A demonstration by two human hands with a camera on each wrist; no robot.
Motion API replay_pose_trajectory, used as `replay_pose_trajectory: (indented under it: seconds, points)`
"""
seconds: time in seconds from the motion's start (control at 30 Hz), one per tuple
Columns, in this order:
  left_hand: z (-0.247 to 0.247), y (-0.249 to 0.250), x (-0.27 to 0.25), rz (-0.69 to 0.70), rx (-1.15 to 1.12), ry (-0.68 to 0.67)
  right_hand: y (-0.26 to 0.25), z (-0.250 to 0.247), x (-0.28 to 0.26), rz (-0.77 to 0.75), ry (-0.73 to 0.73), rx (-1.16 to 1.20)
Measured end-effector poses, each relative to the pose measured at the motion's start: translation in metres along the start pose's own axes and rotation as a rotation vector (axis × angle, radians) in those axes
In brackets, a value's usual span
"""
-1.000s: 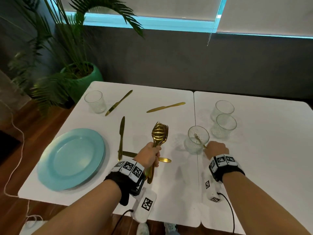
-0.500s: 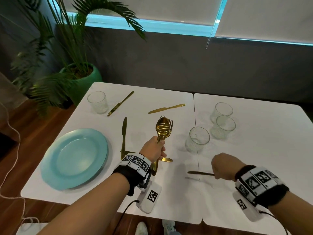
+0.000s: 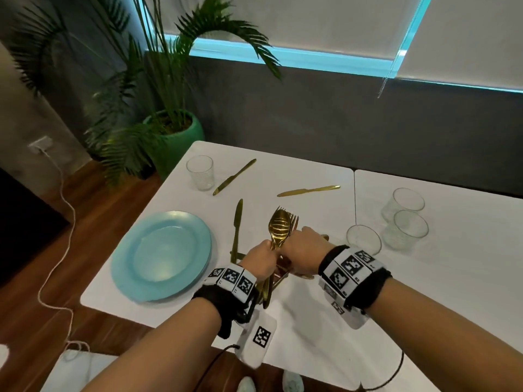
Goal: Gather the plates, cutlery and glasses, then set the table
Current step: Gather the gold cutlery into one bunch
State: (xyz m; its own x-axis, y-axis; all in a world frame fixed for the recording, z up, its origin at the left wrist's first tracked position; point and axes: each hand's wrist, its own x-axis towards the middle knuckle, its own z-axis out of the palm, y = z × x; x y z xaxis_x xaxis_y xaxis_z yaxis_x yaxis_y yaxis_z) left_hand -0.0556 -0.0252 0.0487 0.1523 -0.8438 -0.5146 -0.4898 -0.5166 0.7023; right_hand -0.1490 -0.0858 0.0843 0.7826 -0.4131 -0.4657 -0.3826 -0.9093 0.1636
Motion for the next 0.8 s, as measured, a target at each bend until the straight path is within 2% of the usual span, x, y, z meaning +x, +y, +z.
replay_pose_trajectory:
  seconds: [0.17,0.33,0.57,0.7,0.77,0.8]
  points:
    - [-0.013,-0.015,-0.004,-0.020,0.045,0.031,-0.010,-0.003,0.019,-0.064,0.067,-0.055]
    - [-0.016,-0.030,0.002,-0.147,-0.325,0.109,-0.015,-0.007,0.033,-0.096,0.140,-0.074]
    - [-0.023,-0.041,0.005,-0.161,-0.318,0.182,-0.017,-0.006,0.044,-0.115,0.274,0.025]
    - [-0.027,-0.044,0.006,-0.156,-0.459,0.205,-0.011,-0.005,0.049,-0.014,0.386,0.174]
    - [-0.031,-0.050,0.008,-0.179,-0.500,0.259,-0.001,-0.001,0.050,0.129,0.388,0.293]
    - [-0.033,-0.053,0.009,-0.196,-0.527,0.285,0.005,0.004,0.052,0.207,0.341,0.346]
